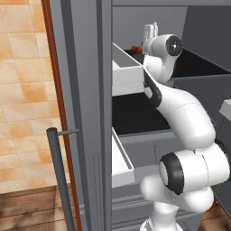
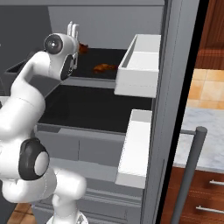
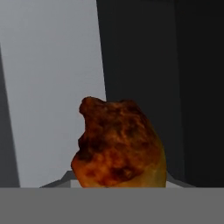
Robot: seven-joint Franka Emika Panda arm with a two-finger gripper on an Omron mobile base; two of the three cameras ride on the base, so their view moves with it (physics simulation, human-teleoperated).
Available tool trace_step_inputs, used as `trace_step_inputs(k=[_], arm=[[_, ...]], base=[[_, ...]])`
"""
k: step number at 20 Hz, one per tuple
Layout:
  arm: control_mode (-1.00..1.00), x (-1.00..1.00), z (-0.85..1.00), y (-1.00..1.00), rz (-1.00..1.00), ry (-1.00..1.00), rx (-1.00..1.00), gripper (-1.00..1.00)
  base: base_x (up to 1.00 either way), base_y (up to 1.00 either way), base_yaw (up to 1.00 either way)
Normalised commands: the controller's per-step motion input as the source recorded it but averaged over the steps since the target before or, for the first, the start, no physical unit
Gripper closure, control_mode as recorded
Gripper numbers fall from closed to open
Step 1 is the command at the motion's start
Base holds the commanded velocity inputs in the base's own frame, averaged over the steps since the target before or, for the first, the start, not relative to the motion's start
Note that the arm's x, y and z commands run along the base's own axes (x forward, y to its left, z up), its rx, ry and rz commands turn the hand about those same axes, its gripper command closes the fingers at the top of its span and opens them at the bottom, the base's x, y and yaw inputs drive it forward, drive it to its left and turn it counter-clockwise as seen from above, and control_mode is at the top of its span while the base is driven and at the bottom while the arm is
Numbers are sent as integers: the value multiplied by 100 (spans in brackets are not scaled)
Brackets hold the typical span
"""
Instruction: Place the chicken drumstick on the counter behind the older chicken drumstick on the same shelf of the fridge to maintain FIFO order. Close the fridge door when finished.
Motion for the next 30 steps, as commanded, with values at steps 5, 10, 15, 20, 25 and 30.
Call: trace_step_inputs(k=[5, 10, 15, 20, 25, 30], arm=[[-100, 92, -2, 0, 0, 2, 0, 100], [-100, 72, -15, 3, -1, 6, -1, 100], [-100, 59, -29, 0, -2, 7, 0, 100], [-100, 21, -50, 0, 0, 2, 0, 100], [-100, -1, -68, 3, 0, -1, -2, -100], [-100, 0, -34, 0, 0, -4, 0, -100]], base=[[0, 0, 0], [0, 0, 0], [0, 0, 0], [0, 0, 0], [0, 0, 0], [0, 0, 0]])
